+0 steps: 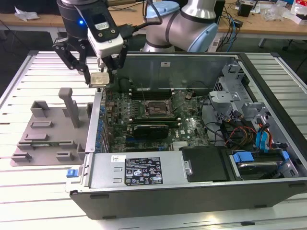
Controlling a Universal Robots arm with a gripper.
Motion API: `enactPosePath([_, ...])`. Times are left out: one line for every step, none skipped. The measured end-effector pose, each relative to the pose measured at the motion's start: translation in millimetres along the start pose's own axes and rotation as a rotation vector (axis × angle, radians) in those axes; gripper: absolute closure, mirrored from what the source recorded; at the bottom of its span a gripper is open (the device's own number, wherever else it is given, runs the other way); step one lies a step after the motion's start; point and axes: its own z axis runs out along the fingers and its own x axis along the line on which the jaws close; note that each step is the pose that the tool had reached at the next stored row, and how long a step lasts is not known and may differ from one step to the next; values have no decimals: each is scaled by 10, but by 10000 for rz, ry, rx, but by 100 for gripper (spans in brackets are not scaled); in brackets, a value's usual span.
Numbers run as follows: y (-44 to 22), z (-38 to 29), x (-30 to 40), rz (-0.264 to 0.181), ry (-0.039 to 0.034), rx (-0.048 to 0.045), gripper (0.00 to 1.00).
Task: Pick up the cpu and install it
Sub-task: 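Pick up the cpu and move it towards the insertion slot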
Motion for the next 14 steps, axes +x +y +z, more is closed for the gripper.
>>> enactPosePath([-1,0,-37,0,1,0,45])
enactPosePath([-1,1,-79,-1,1,0,45])
enactPosePath([-1,2,-105,-1,1,0,45])
enactPosePath([-1,3,-121,0,-1,-1,45])
enactPosePath([-2,2,-152,0,0,0,45])
enactPosePath([-2,3,-167,-1,0,0,45])
enactPosePath([-2,3,-184,-1,0,0,45])
enactPosePath([-3,3,-211,-2,0,0,45])
enactPosePath([-3,4,-226,-2,0,0,45])
enactPosePath([-3,4,-243,-3,0,-1,45])
enactPosePath([-3,5,-259,-3,0,-1,45])
enactPosePath([-3,5,-289,-2,0,0,45])
enactPosePath([-4,5,-320,-2,1,1,45])
enactPosePath([-4,5,-342,-2,1,0,45])
